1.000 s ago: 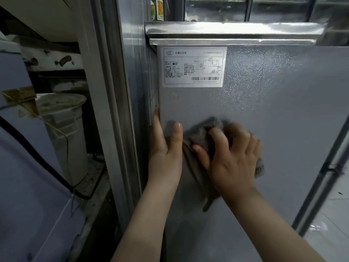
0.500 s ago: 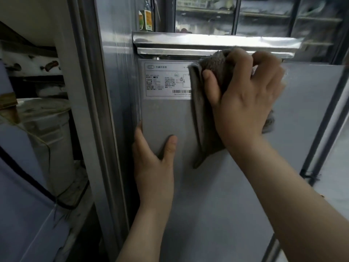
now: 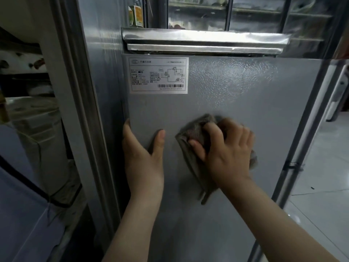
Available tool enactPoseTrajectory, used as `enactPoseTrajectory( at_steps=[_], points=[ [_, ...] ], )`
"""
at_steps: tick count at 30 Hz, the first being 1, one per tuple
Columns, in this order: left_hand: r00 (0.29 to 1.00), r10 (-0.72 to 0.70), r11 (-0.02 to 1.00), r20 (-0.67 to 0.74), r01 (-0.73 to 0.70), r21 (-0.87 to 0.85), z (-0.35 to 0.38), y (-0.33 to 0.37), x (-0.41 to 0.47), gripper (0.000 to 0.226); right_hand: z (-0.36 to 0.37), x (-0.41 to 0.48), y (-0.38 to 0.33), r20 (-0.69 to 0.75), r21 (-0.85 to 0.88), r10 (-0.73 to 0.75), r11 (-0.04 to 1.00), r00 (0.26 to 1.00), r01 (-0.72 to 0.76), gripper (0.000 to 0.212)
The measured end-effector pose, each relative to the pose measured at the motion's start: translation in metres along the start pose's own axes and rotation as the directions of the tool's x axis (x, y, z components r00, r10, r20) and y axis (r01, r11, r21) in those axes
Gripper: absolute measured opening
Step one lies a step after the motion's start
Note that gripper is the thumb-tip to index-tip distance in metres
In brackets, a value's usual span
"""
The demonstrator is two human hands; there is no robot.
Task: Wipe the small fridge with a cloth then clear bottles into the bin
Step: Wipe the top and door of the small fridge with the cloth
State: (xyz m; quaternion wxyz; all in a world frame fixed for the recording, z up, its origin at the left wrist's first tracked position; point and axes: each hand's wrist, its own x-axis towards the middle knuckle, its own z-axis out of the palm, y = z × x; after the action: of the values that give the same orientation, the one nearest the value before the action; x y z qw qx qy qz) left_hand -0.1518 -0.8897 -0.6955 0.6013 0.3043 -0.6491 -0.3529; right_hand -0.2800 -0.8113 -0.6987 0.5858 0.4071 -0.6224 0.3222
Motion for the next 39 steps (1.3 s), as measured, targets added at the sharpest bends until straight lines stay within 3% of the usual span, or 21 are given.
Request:
enactPoseTrajectory(
  at_steps=[6,12,20,28,33,39],
  points=[
    [0.999,0.002,0.999,-0.032,-0.004,-0.044,0.003,0.003,-0.005,0.068,-0.008,0.085,0.010,-0.169,0.039,0.265,0.964,0.949,-0.263,0.041],
    [0.998,-0.003,1.000,-0.068,0.002,-0.014,0.007,0.003,-0.004,0.070,-0.001,0.058,0.009,-0.154,0.045,0.280,0.960,0.948,-0.276,0.038],
    [0.996,-0.008,0.999,-0.090,0.013,0.052,0.009,0.008,-0.009,0.083,-0.001,-0.014,0.017,0.020,0.004,0.072,0.997,0.997,-0.072,0.042],
    [0.998,-0.022,1.000,-0.054,0.023,0.017,0.008,0.009,-0.012,0.086,-0.011,0.079,0.023,-0.074,0.020,0.149,0.989,0.986,-0.148,0.037],
    [0.996,-0.021,0.997,-0.085,0.027,0.072,0.007,0.008,-0.009,0.087,-0.006,0.025,0.022,-0.032,0.032,0.155,0.988,0.987,-0.154,0.041],
    [0.974,0.207,0.942,-0.094,-0.173,0.286,0.014,0.018,-0.021,0.088,-0.009,-0.025,0.037,0.049,0.033,0.156,0.987,0.987,-0.157,0.045]
  ],
)
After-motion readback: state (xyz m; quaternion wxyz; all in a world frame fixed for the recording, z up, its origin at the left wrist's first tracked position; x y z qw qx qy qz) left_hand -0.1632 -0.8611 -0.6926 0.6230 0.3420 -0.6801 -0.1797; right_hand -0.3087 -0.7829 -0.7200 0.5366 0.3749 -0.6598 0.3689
